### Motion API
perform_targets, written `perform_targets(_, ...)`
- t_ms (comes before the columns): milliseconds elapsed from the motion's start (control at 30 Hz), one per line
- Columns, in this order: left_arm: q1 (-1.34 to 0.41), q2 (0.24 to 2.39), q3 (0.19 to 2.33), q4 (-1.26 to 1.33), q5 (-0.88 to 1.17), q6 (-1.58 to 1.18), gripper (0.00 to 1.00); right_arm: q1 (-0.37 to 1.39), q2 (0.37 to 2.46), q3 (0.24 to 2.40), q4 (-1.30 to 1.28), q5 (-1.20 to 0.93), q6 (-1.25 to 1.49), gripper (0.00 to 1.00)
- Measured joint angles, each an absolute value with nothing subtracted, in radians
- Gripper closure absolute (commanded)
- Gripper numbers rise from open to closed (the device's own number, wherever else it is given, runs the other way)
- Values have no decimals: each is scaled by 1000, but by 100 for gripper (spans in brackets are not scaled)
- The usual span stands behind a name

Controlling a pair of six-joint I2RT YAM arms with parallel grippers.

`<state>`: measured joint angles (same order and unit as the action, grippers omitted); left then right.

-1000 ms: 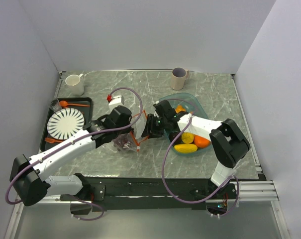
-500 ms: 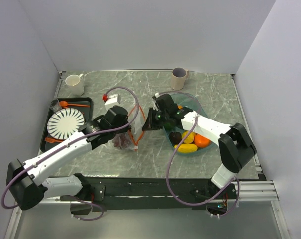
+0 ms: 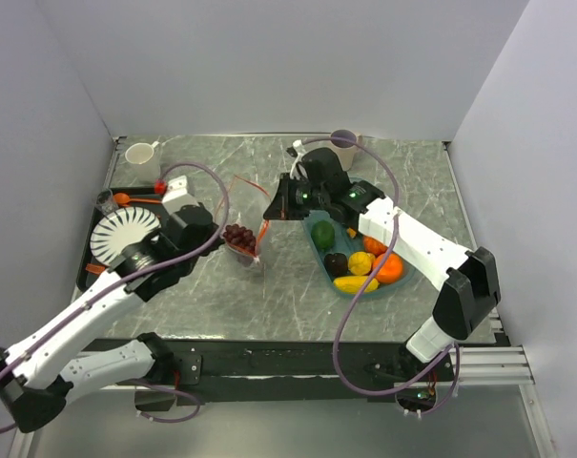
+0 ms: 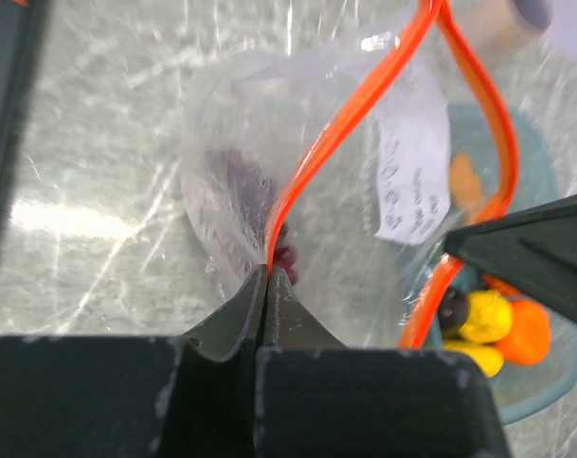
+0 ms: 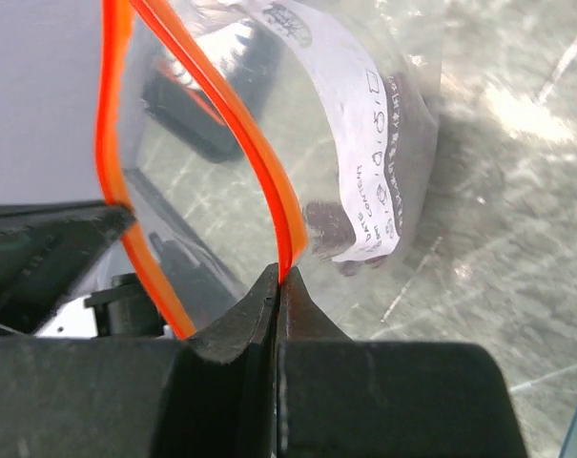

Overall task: Place the food in the zip-top bag and seal the zipper
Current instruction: Adjust the zipper food storage bag at the center of the board.

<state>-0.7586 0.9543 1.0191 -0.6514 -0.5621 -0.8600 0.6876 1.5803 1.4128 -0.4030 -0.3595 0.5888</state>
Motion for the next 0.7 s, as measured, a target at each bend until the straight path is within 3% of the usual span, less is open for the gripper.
perform_targets(200, -739, 915, 1101, -693, -599, -842, 99, 699, 1595, 1438, -412, -363, 577, 100)
perform_targets(300, -721, 944, 1141, -700, -588, -826, 99, 700, 1623, 1429, -416, -359, 576, 95)
perform_targets(400, -716, 987, 1148, -684, -561, -805, 99, 700, 1634, 1381, -416, -348, 572, 73)
perform_targets(700, -710, 1160, 1063, -595, -458, -792, 99, 693, 1629, 1255, -455, -246, 555, 24)
